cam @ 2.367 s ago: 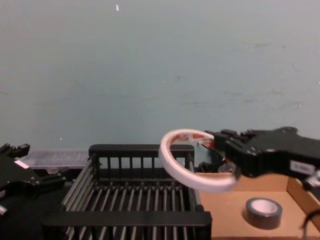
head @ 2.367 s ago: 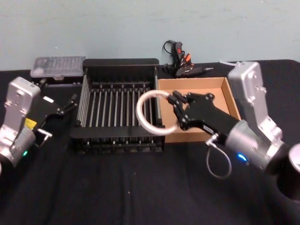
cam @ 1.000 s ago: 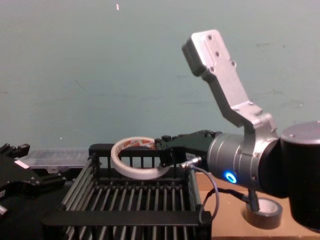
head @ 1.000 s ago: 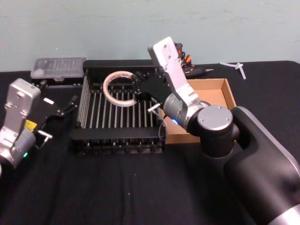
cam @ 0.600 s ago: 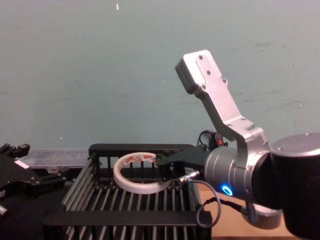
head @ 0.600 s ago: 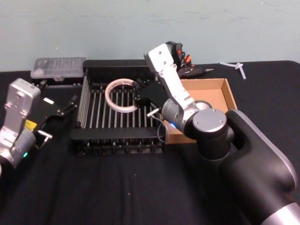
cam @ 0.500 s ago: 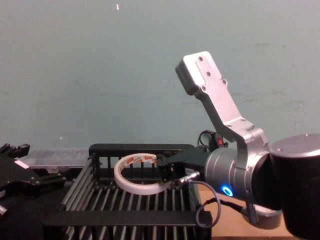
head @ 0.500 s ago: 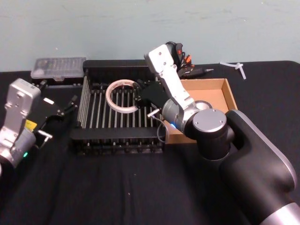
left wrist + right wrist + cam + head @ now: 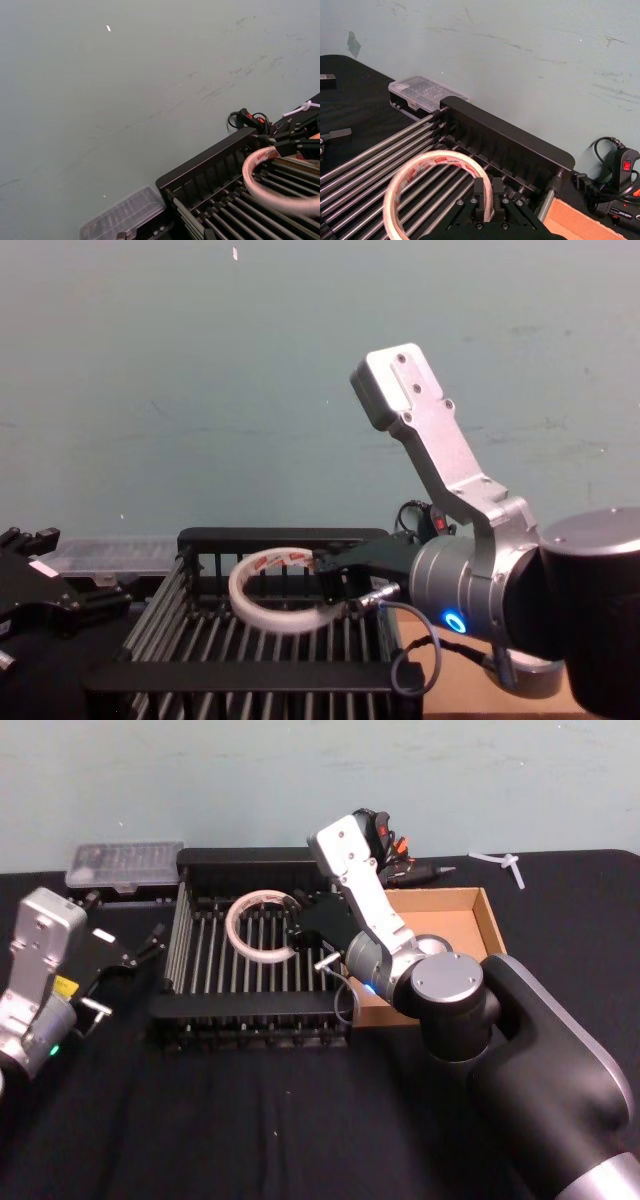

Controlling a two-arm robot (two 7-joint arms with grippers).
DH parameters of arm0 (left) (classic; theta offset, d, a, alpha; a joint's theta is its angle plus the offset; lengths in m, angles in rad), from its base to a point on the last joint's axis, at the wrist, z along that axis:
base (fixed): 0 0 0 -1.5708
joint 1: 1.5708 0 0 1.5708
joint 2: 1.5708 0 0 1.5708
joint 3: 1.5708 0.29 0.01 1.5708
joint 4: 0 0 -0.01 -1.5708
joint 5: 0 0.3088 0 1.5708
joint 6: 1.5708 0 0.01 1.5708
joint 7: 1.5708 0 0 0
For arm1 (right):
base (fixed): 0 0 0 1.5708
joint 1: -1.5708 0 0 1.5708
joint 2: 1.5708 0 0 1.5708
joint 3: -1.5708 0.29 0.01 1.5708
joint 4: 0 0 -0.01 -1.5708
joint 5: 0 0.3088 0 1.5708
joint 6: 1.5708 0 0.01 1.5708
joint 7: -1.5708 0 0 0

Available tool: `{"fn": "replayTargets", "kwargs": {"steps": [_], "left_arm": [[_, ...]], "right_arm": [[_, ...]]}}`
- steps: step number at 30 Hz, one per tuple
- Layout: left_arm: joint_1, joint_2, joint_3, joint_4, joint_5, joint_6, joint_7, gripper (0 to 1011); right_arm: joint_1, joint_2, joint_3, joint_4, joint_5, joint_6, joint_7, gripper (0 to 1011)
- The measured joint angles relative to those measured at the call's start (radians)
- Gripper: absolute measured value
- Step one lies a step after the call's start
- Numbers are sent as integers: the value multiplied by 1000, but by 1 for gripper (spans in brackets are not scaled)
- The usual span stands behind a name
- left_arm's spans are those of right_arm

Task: Pick up the white tape and place it into the black box , Pick up the silver tape and place it into the brown box.

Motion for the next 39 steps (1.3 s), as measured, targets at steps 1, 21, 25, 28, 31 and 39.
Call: {"fn": "replayTargets", "kwargs": {"steps": [1,21,25,28,31,39], "left_arm": [[0,0,0,0,0,0,0,1001],[0,0,0,0,0,0,0,1001],[0,0,0,0,0,0,0,1001],[0,0,0,0,0,0,0,1001],[0,0,0,0,0,0,0,1001],[0,0,0,0,0,0,0,1001]], "right_arm": [[0,0,0,0,0,0,0,129],[0,1,-1,-2,4,-1,1,748],[0,1,-1,-2,4,-1,1,878],[0,1,-1,-2,4,-1,1,958],[0,1,-1,-2,4,-1,1,998],[-1,1,0,-2,4,-1,2,1002]]}}
